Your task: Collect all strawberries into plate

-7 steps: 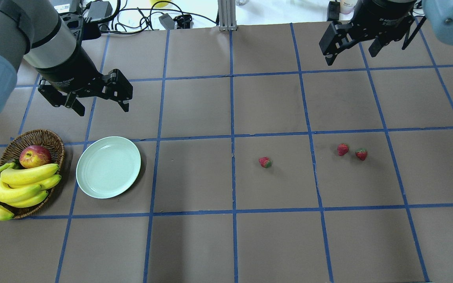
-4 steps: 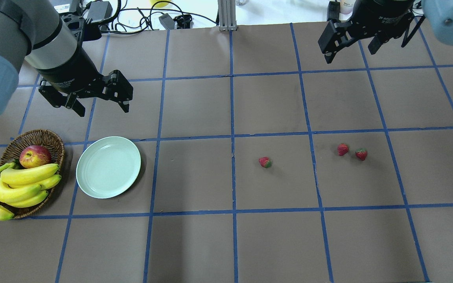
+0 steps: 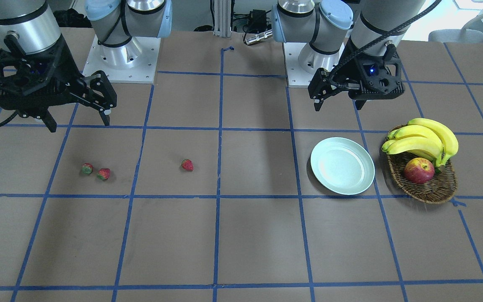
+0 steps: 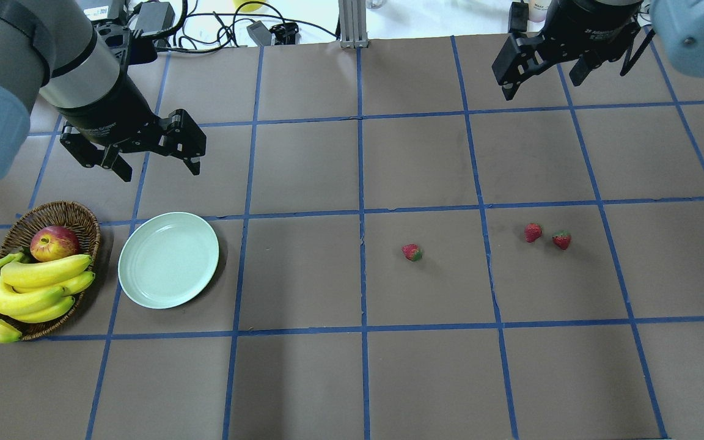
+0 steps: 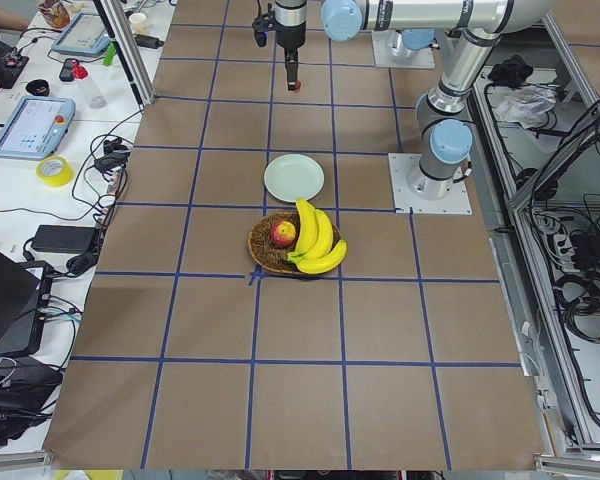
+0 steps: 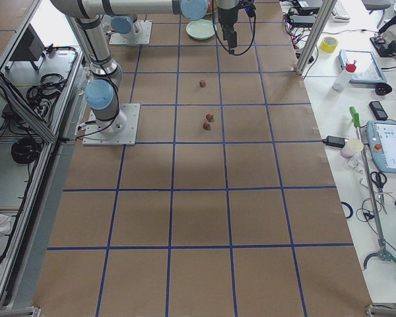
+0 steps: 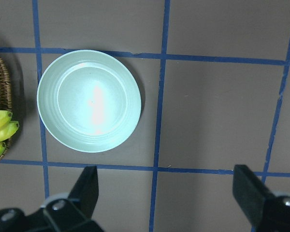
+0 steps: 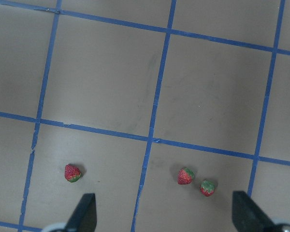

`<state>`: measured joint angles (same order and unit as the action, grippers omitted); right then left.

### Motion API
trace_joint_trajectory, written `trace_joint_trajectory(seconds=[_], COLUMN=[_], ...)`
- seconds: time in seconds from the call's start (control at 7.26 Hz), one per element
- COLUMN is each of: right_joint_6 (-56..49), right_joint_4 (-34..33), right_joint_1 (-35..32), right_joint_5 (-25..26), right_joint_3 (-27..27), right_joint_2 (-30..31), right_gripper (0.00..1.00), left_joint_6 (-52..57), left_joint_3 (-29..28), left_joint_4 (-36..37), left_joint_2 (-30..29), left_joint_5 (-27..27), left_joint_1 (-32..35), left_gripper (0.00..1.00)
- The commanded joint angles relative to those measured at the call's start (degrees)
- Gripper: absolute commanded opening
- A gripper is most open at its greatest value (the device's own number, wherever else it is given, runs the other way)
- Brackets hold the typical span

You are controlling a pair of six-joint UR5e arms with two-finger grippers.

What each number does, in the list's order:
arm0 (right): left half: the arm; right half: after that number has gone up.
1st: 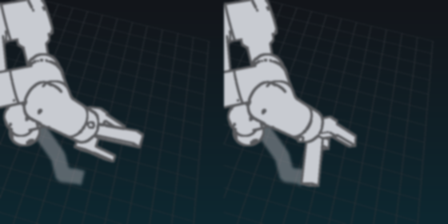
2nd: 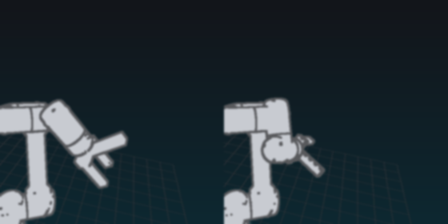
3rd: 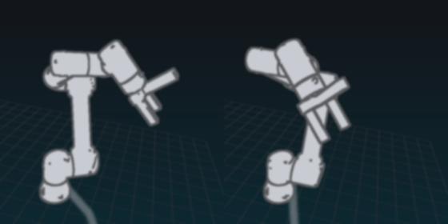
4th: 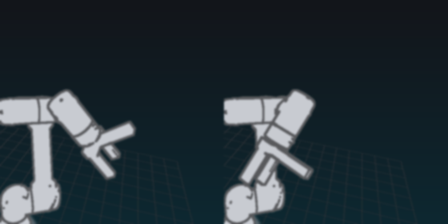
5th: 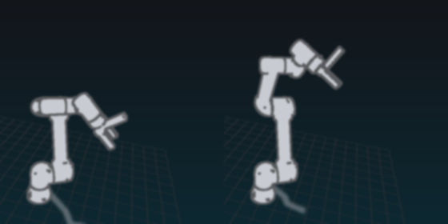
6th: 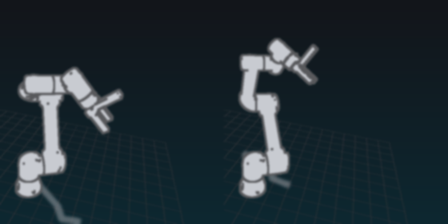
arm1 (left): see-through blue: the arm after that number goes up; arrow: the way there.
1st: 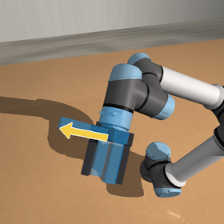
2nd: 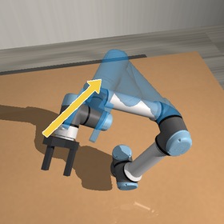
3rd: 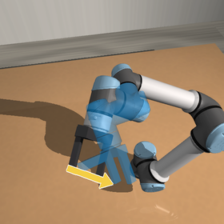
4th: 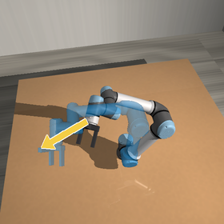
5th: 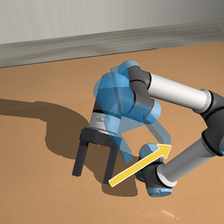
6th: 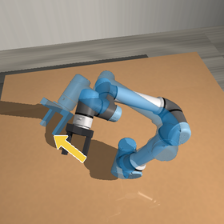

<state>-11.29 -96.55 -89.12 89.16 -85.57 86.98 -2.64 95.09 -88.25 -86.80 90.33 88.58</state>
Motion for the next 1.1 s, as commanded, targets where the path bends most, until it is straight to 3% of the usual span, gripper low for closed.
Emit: trace_joint_trajectory(seconds=[0.0,0.69,0.96], right_joint_6=[-0.13,0.3,3.7], right_joint_4=[-0.04,-0.67,-1.79], right_joint_1=[-0.01,-0.44,-7.34], right_joint_5=[-0.3,-0.48,-0.48], right_joint_3=[-0.21,-0.3,-5.54], right_joint_2=[0.03,-0.58,-1.37], right_gripper=[1.0,1.0,1.0], left_joint_6=[0.0,0.0,0.0], left_joint_3=[0.0,0.09,0.27], left_joint_4=[0.0,-0.09,-0.08], left_joint_2=[0.05,0.14,0.14], left_joint_5=[0.02,1.94,2.57], left_joint_1=[0.01,-0.16,0.1], left_gripper=[1.0,1.0,1.0])
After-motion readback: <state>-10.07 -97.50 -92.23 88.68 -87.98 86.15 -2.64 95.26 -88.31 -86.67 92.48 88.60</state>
